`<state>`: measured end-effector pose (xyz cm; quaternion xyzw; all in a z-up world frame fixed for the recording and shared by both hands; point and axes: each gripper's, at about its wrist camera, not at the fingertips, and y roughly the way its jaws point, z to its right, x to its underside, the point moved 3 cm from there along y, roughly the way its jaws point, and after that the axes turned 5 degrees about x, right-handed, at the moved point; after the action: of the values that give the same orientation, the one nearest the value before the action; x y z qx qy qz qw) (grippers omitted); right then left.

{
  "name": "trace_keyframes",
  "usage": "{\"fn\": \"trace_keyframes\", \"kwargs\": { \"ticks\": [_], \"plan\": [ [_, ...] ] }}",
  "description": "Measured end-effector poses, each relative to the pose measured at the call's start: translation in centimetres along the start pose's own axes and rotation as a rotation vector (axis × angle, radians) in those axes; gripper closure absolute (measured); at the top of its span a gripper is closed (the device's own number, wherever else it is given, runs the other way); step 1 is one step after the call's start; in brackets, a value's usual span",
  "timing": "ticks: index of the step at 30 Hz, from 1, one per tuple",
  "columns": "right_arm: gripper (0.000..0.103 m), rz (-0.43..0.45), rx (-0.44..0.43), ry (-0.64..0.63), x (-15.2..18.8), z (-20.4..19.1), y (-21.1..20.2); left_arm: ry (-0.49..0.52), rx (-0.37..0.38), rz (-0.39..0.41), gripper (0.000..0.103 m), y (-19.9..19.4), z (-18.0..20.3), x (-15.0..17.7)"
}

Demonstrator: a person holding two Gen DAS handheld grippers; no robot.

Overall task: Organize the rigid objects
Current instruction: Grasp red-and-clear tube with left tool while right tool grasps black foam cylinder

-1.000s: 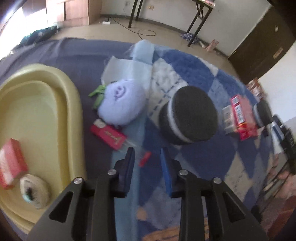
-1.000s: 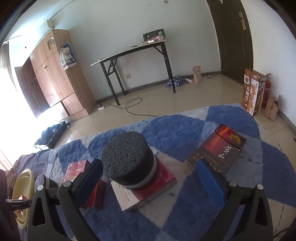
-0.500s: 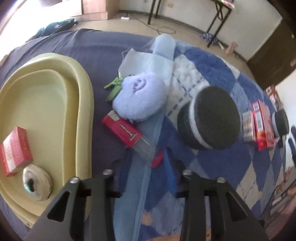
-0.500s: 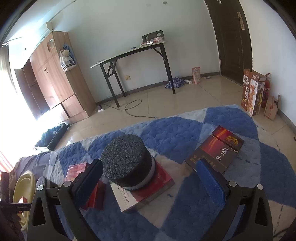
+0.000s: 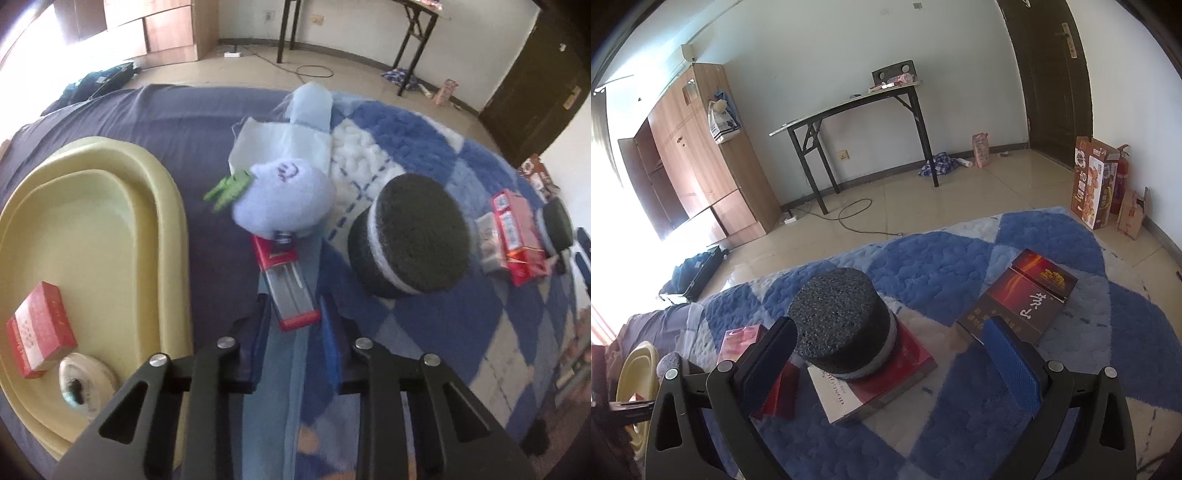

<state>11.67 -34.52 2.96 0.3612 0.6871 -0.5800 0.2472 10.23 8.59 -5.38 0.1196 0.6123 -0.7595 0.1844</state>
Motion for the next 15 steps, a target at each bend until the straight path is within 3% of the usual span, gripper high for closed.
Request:
{"fn": "trace_keyframes", "kwargs": {
  "ticks": [6,9,10,11,15],
  "plan": [
    [0.000,0.001,-0.001,0.008,-0.1,0.2,0.0,0.005,0.084,0.043,0.077,-2.3,-0.7,-0.2],
    [0.000,0.003,0.000,0.003,-0.1,0.2,-0.1,0.023,0.142,0.062,0.078,-2.7,1.0,-0.6],
    [0.000,0.008,0.001,0.006,-0.1,0.3,-0.1,0.018,0.163,0.088,0.080,-3.1,1.2,-0.7],
    [0.000,0.010,0.000,0.011,-0.2,0.4,-0.2,0.012,0.190,0.098,0.089,-3.4,1.2,-0.7],
    [0.000,0.012,0.000,0.020,-0.2,0.6,-0.2,0.008,0.233,0.083,0.091,-3.4,1.2,-0.7]
  ]
}}
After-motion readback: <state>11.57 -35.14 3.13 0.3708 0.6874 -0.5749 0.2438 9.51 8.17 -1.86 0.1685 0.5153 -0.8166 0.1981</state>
